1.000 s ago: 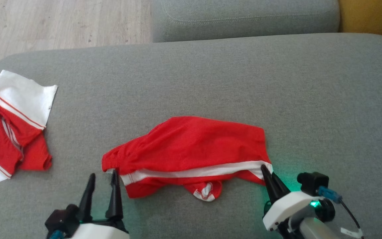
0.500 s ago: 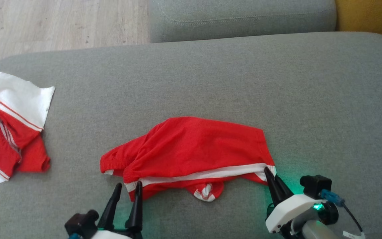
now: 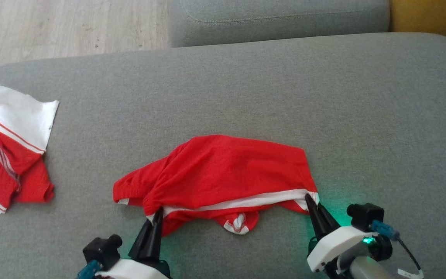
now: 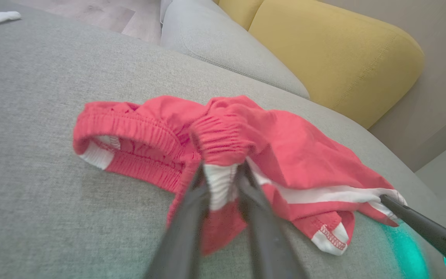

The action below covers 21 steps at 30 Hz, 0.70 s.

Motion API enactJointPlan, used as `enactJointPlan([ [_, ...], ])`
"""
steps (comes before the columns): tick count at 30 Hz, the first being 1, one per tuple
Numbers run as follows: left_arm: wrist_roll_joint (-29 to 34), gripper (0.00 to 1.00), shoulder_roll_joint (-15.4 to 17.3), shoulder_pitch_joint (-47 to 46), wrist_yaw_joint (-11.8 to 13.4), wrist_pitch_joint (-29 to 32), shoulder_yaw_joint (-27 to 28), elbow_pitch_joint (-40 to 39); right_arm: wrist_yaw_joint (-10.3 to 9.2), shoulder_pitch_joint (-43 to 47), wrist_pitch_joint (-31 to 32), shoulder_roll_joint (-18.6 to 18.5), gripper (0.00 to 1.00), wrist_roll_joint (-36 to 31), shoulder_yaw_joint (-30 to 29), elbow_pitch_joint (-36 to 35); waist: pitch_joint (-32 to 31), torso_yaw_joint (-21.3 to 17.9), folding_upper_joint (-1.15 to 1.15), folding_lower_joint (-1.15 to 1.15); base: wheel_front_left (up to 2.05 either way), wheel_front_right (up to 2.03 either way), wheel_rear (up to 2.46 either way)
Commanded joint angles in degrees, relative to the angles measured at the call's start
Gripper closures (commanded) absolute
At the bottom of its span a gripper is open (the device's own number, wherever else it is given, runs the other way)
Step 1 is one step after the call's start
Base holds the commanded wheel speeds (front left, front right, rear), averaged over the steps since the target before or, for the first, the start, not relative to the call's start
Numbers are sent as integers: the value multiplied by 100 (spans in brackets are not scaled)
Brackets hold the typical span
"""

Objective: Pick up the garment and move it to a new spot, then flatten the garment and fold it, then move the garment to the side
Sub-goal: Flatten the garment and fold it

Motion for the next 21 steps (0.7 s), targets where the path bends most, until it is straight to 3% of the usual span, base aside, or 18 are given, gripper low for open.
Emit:
enactJointPlan([
  [1, 2, 100, 64, -211, 9, -32, 136, -125, 37, -147, -38, 54, 100, -19, 112, -172, 1, -7, 0, 0, 0, 0, 0],
  [7, -38, 100, 162, -294, 9, -32, 49, -375, 37, -230, -38, 60, 100, 65, -61, -548, -81, -19, 0, 0, 0, 0, 0],
  [11, 4, 100, 405, -565, 9, -32, 20, -864, 37, -428, -38, -12, 100, 133, -7, -1040, -253, -45, 0, 0, 0, 0, 0],
  [21, -280, 100, 1754, -2776, 9, -32, -575, -1845, 37, -1851, -38, -771, 100, 707, -128, -2449, -537, -85, 0, 0, 0, 0, 0],
])
